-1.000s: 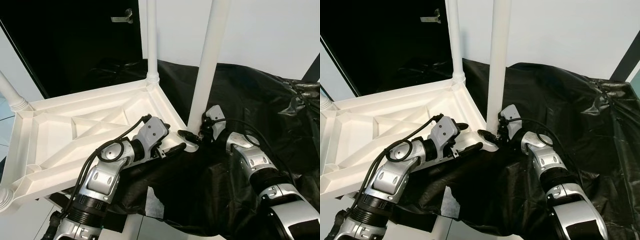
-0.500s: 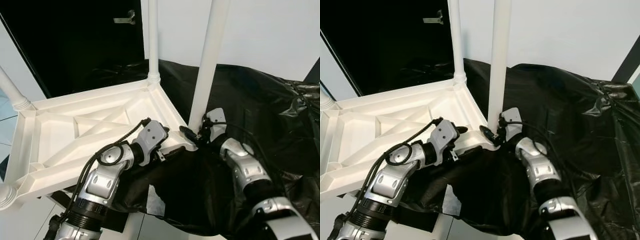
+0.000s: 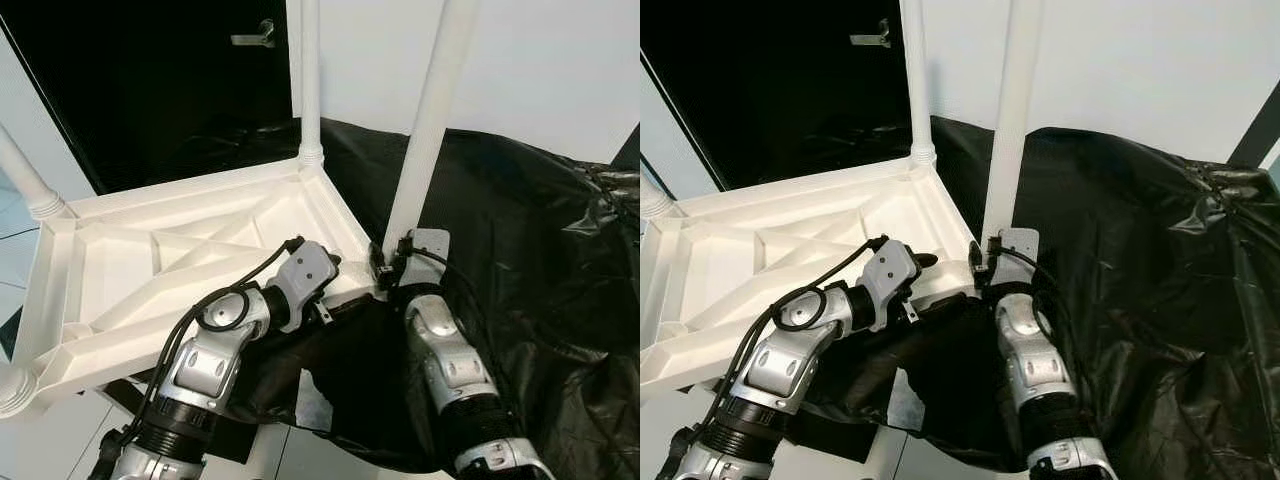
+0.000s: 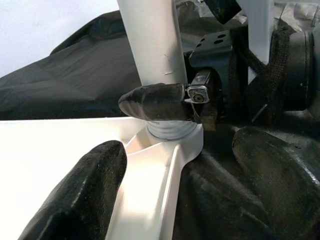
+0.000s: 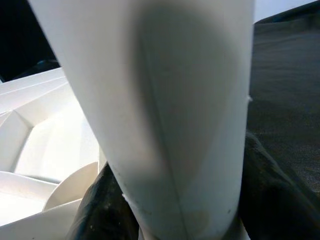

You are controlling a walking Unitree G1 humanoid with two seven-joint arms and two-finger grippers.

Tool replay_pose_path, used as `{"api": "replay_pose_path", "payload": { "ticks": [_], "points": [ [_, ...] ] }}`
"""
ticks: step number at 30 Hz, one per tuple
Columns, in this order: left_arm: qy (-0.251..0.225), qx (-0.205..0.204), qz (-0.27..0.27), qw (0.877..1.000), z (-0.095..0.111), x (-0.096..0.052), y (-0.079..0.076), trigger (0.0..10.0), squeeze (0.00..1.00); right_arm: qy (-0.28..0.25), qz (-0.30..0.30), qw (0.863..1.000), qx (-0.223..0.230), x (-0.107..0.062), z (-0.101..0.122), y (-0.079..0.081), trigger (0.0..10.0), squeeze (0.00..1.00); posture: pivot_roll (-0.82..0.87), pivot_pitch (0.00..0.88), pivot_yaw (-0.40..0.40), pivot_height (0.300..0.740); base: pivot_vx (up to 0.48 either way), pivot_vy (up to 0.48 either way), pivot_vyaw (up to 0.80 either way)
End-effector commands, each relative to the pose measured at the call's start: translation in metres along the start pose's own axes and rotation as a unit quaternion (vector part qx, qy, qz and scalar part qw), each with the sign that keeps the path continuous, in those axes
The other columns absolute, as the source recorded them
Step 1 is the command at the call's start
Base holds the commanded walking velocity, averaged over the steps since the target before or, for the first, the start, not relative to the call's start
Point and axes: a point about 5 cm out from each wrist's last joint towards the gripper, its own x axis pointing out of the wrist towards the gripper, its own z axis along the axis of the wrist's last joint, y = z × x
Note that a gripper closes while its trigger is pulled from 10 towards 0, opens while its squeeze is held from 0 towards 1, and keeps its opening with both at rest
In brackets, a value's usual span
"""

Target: Building children table

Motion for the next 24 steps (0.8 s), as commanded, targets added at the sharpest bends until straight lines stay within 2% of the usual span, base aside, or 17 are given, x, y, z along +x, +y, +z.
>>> {"api": "replay_pose_path", "payload": {
  "ticks": [1, 14, 15, 21, 23, 24],
  "points": [
    [0.003, 0.008, 0.02, 1.0, 0.001, 0.003, 0.001, 10.0, 0.0, 0.035, -0.037, 0.999, 0.01, -0.004, -0.012, -0.017, 10.0, 0.0, -0.01, 0.0, -0.033, 0.74, 0.0, 0.0, 0.0],
    [0.003, 0.01, 0.023, 1.0, 0.001, 0.002, 0.001, 10.0, 0.0, 0.015, -0.025, 1.0, -0.006, -0.009, -0.005, -0.01, 10.0, 0.0, -0.01, 0.0, -0.041, 0.74, 0.0, 0.0, 0.0],
    [0.003, 0.01, 0.024, 1.0, 0.001, 0.001, 0.001, 10.0, 0.0, 0.01, -0.016, 1.0, -0.003, -0.011, -0.004, -0.01, 10.0, 1.0, -0.01, 0.0, -0.041, 0.74, 0.0, 0.0, 0.0],
    [0.004, 0.008, 0.026, 1.0, 0.001, 0.0, 0.001, 10.0, 0.0, -0.006, 0.019, 1.0, -0.005, -0.015, 0.001, -0.012, 10.0, 1.0, -0.01, 0.0, -0.043, 0.74, 0.0, 0.0, 0.0],
    [0.006, 0.007, 0.027, 1.0, 0.0, -0.001, 0.001, 10.0, 0.0, -0.012, 0.067, 0.998, -0.012, -0.019, 0.004, -0.02, 10.0, 1.0, -0.01, 0.0, -0.044, 0.74, 0.0, 0.0, 0.0],
    [0.006, 0.007, 0.027, 1.0, 0.0, -0.001, 0.001, 10.0, 0.0, -0.012, 0.067, 0.998, -0.012, -0.019, 0.004, -0.02, 10.0, 1.0, -0.01, 0.0, -0.044, 0.74, 0.0, 0.0, 0.0]
  ]
}}
